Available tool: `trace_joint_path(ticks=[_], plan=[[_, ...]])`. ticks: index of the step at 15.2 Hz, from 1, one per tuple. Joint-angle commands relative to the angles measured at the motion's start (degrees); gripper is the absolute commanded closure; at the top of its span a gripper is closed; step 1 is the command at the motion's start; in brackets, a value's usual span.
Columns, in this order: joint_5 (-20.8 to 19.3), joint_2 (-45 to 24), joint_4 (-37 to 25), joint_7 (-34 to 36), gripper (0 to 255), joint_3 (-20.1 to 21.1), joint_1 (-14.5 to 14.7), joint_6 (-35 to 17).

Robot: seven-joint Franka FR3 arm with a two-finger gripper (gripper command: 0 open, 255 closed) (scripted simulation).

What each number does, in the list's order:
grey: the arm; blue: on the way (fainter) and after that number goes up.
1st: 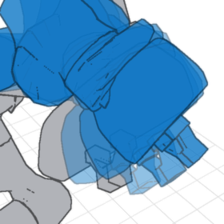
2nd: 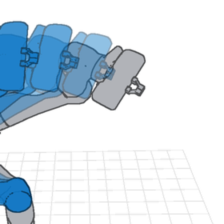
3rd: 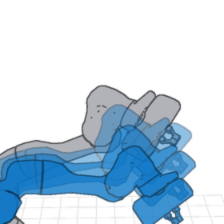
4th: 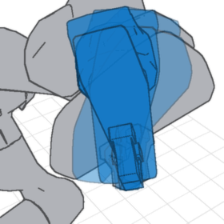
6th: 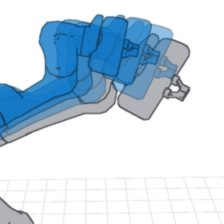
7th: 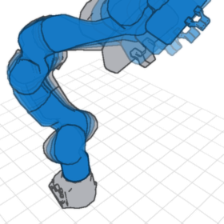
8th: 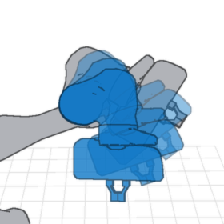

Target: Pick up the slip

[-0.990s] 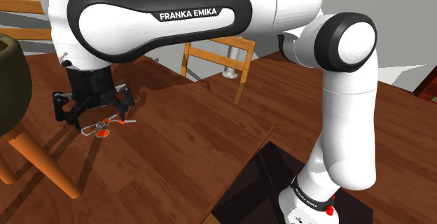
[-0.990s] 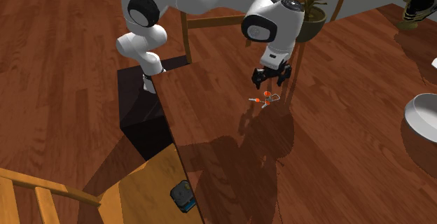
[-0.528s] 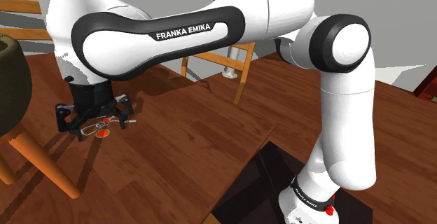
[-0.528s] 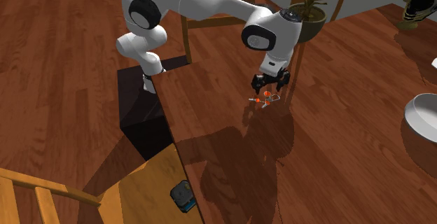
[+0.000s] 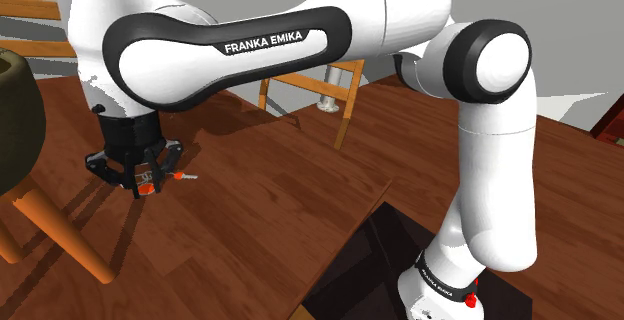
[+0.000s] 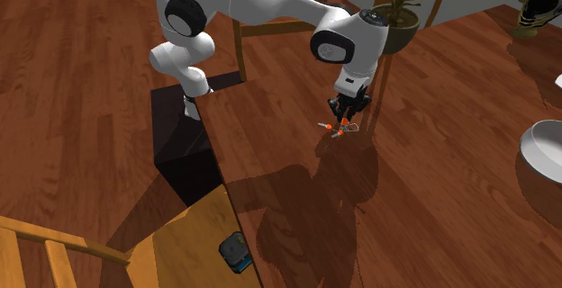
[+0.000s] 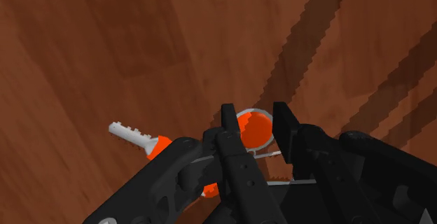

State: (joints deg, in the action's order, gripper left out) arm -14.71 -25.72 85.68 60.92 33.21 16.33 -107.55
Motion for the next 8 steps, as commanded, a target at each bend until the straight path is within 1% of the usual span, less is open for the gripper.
trace_joint_path(ticks=[1, 2, 8], plan=[[0.1, -0.2, 0.5, 0.0, 255, 0.0, 0.0, 0.0], [0.0, -0.4, 0.5, 0.1, 255, 0.0, 0.1, -0.2], [0.5, 0.2, -3.3, -0.4, 255, 0.3, 0.4, 4.0]])
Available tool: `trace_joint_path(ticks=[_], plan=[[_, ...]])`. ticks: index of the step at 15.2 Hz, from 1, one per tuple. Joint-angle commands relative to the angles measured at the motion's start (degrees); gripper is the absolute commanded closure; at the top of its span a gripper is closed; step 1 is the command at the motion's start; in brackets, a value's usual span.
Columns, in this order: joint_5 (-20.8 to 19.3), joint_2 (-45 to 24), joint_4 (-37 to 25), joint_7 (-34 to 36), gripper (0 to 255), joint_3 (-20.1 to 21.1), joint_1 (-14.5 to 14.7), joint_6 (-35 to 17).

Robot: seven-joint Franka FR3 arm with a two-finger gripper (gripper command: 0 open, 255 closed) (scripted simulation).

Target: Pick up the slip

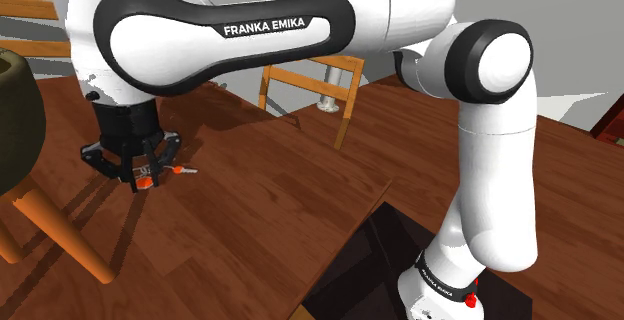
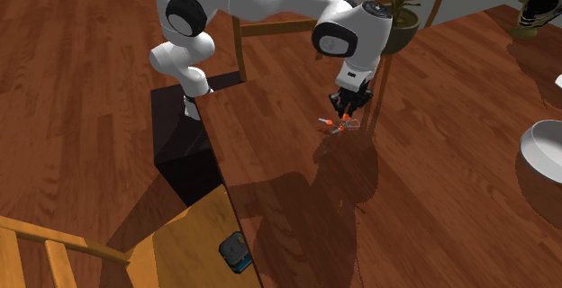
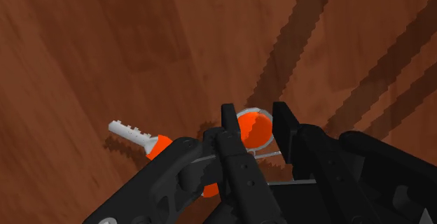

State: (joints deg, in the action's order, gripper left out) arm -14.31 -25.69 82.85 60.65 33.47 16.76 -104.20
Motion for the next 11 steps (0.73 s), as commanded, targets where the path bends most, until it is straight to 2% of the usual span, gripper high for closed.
trace_joint_path(ticks=[1, 9, 11], plan=[[0.2, 0.3, -1.2, -0.2, 255, 0.1, 0.1, 1.4], [0.3, 0.2, -7.6, -0.6, 255, 0.3, 1.0, 7.6], [0.3, 0.1, -7.8, -0.6, 255, 0.3, 1.0, 7.8]])
